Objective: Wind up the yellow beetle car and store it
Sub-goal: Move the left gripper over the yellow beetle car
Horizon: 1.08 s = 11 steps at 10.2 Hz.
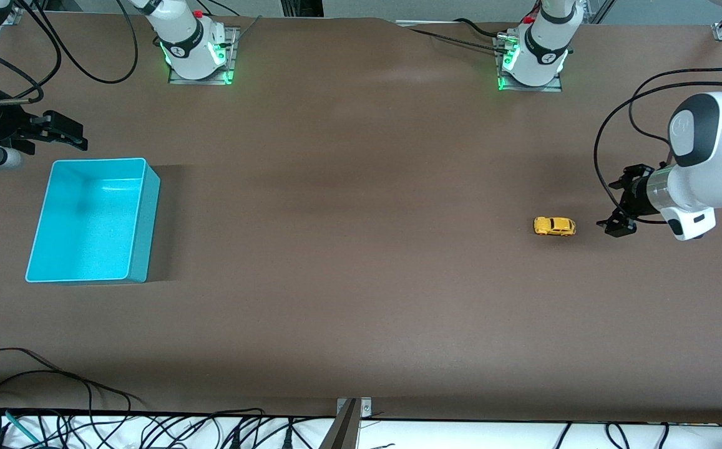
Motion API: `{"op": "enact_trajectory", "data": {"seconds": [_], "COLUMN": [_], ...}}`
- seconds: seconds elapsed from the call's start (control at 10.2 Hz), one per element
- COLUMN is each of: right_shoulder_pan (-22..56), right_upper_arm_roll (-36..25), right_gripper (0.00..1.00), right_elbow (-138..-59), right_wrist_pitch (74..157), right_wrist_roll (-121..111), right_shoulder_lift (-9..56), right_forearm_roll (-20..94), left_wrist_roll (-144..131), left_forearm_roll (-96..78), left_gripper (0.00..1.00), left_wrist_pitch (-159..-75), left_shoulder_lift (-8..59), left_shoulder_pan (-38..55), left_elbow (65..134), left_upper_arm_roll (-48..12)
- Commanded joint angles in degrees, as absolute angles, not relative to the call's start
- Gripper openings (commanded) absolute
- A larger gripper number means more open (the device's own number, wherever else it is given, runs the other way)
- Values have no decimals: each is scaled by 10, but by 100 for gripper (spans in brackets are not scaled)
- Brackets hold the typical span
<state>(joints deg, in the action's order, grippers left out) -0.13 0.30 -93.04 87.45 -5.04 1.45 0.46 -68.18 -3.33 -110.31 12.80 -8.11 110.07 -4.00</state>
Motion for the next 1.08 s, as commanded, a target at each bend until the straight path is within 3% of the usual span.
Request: {"op": "enact_trajectory", "data": {"seconds": [0.0,0.29,0.98], "right_shoulder_pan": [-4,-4,-1], "right_upper_arm_roll": [5,5,8], "right_gripper": [100,100,100], "right_elbow": [-918,-918,-918], "right_wrist_pitch": [873,880,882], "right_wrist_roll": [-57,-57,-57], "right_shoulder_lift": [19,26,28], "right_forearm_roll": [1,3,1], "left_wrist_roll": [-750,-817,-855], "left_forearm_roll": [-47,-38,-23], "left_gripper": [100,100,93], "left_wrist_pitch": [-1181,-1306,-1354], "left_shoulder_lift": [133,157,221], "left_shoulder_pan": [-81,-75,-45], "left_elbow": [1151,1208,1223], "left_upper_arm_roll": [-40,-41,-41]}}
